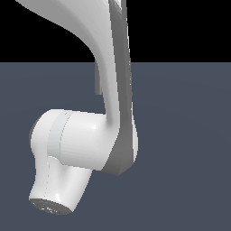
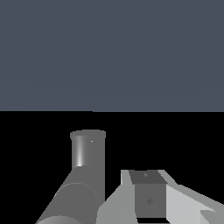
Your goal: Turn on the faucet by rotating a designated handle.
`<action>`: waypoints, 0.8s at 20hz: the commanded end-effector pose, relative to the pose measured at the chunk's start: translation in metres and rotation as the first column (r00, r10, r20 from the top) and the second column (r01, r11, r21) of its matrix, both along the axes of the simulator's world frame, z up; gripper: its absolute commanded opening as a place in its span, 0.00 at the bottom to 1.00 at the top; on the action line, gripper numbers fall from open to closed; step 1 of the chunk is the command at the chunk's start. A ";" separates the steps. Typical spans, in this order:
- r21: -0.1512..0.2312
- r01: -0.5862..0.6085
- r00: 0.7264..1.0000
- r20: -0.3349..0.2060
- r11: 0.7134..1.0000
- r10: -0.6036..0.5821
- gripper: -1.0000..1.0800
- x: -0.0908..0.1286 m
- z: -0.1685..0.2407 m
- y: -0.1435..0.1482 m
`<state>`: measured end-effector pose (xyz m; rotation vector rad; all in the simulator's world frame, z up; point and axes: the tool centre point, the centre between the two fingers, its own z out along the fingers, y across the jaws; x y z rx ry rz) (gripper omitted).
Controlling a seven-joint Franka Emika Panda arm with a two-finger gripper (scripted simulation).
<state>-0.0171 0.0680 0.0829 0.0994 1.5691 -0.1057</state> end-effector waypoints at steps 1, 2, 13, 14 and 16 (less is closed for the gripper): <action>0.000 0.000 1.000 0.000 1.000 0.000 0.00 0.001 0.009 0.003; 0.000 0.000 1.000 0.000 1.000 0.000 0.00 0.001 0.013 0.004; -0.001 0.004 1.000 -0.007 1.000 -0.004 0.00 0.000 0.036 0.000; -0.001 0.003 1.000 -0.006 1.000 -0.003 0.00 0.000 0.040 -0.001; 0.000 0.002 1.000 -0.005 1.000 -0.002 0.00 0.000 0.047 -0.003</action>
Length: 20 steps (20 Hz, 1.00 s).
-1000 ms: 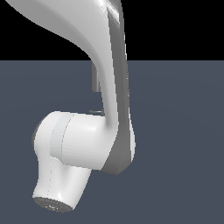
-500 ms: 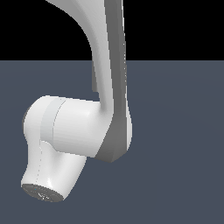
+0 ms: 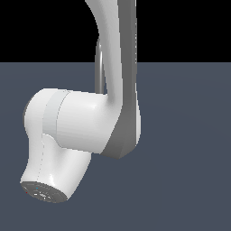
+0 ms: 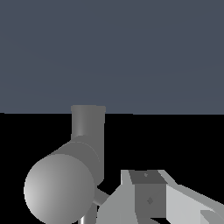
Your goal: Turn on the faucet by rotating a designated handle.
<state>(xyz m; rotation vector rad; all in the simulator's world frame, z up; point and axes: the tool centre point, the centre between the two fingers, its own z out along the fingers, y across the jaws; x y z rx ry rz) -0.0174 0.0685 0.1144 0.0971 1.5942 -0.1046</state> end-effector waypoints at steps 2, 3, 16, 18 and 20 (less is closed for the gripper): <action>-0.001 0.004 1.000 0.022 1.000 -0.004 0.00 0.000 0.023 -0.006; -0.001 0.004 1.000 0.023 1.000 -0.004 0.00 0.000 0.026 -0.007; -0.001 0.005 1.000 0.011 1.000 -0.005 0.00 -0.005 0.038 -0.037; -0.001 0.004 1.000 0.016 1.000 -0.004 0.00 -0.005 0.044 -0.043; -0.001 0.003 1.000 0.022 1.000 -0.003 0.00 -0.006 0.050 -0.049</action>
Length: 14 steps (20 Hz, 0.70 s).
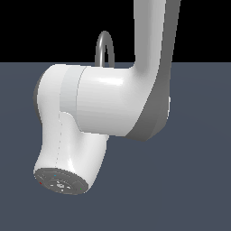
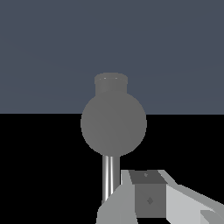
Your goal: Turn on the faucet by rotating a designated handle.
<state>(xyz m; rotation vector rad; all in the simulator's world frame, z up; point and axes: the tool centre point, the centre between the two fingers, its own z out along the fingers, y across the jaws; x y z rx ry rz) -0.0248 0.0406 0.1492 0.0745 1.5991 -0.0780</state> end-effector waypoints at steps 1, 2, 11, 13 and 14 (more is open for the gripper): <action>-0.003 0.034 0.999 0.026 0.999 -0.034 0.00 0.002 0.015 -0.022; 0.001 -0.002 1.000 0.001 1.000 0.002 0.00 -0.001 0.002 -0.001; -0.002 0.025 0.999 0.022 1.000 -0.025 0.00 -0.003 -0.002 -0.048; -0.003 0.031 0.999 0.027 1.000 -0.030 0.00 -0.004 -0.003 -0.059; -0.003 0.033 0.999 0.029 0.999 -0.033 0.00 -0.004 -0.004 -0.064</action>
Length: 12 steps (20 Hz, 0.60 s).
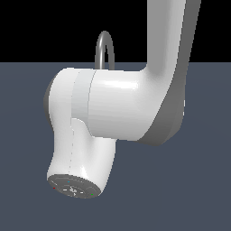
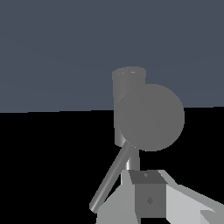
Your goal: Turn on the faucet by rotating a designated handle.
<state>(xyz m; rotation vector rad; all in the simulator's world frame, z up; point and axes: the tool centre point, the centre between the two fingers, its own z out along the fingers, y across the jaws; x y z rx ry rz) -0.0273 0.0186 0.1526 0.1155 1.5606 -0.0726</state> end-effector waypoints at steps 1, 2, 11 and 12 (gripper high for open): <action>-0.031 0.010 1.000 -0.010 0.999 -0.010 0.00 -0.001 -0.007 -0.042; 0.002 0.011 1.000 -0.001 1.000 -0.011 0.00 0.000 -0.001 -0.004; -0.015 0.011 1.000 -0.006 1.000 -0.011 0.00 -0.002 -0.027 -0.030; -0.016 0.011 1.000 -0.006 1.000 -0.011 0.00 -0.002 -0.029 -0.032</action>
